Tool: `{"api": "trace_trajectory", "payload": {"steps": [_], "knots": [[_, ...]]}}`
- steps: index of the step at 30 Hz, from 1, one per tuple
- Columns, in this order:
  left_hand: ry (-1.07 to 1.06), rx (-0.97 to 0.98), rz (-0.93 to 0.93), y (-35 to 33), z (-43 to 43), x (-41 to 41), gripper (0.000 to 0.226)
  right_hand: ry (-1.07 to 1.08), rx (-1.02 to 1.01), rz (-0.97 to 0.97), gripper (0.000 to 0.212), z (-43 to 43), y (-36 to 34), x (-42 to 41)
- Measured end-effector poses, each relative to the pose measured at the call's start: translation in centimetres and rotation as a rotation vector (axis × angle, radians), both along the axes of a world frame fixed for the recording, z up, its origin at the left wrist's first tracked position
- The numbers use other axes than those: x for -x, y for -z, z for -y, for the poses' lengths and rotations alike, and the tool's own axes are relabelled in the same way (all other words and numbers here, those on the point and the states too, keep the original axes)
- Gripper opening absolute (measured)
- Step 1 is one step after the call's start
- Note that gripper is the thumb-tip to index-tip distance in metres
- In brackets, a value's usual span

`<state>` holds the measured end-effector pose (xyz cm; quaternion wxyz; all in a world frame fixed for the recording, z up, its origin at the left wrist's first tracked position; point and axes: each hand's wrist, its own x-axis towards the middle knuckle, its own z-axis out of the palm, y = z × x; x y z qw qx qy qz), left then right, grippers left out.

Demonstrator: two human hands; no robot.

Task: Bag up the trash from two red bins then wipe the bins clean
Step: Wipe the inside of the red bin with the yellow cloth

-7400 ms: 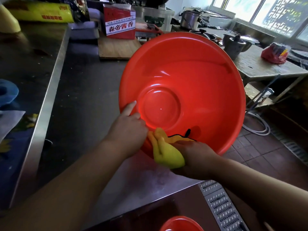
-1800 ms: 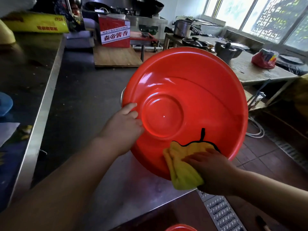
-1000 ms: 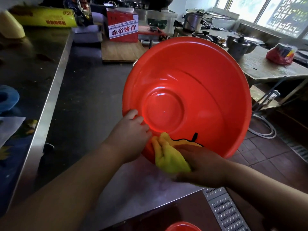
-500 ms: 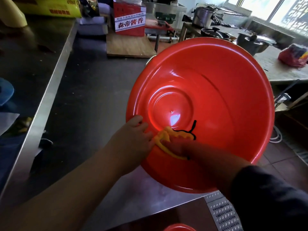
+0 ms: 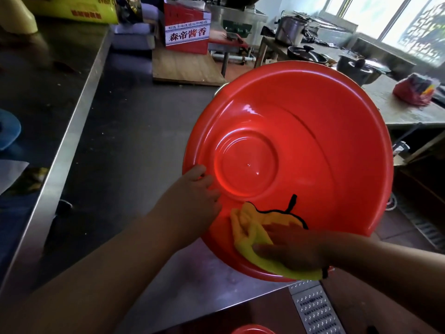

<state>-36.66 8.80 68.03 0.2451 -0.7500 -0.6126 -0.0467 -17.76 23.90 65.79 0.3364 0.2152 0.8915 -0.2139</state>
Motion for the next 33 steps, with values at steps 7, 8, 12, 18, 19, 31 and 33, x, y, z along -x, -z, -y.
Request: {"api": "trace_trajectory", "payload": {"steps": [7,8,12,18,19,31,33], "knots": [[0.082,-0.04,-0.03,0.4,0.0,-0.6,0.03,0.184,-0.078,-0.031,0.061,-2.4,6.7,3.0],[0.088,-0.047,-0.026,0.5,0.1,-0.8,0.03,0.187,-0.082,-0.026,0.061,-3.4,7.8,3.7],[0.086,-0.068,0.008,0.5,0.1,-1.3,0.033,0.285,-0.224,-0.021,0.067,-5.8,9.7,5.8],[0.021,0.007,-0.005,-0.2,0.1,-0.5,0.04,0.162,-0.247,0.04,0.062,-3.9,6.8,4.9],[0.007,0.018,-0.017,-0.5,0.0,-0.5,0.04,0.138,-0.231,0.039,0.068,-3.5,6.4,4.4],[-0.087,0.175,-0.12,-2.2,0.3,0.3,0.043,-0.312,-0.512,-0.14,0.092,3.1,-1.0,-5.1],[-0.105,0.227,-0.132,-2.4,0.6,0.5,0.04,-0.289,-0.568,-0.317,0.082,2.9,-0.1,-5.3]]}}
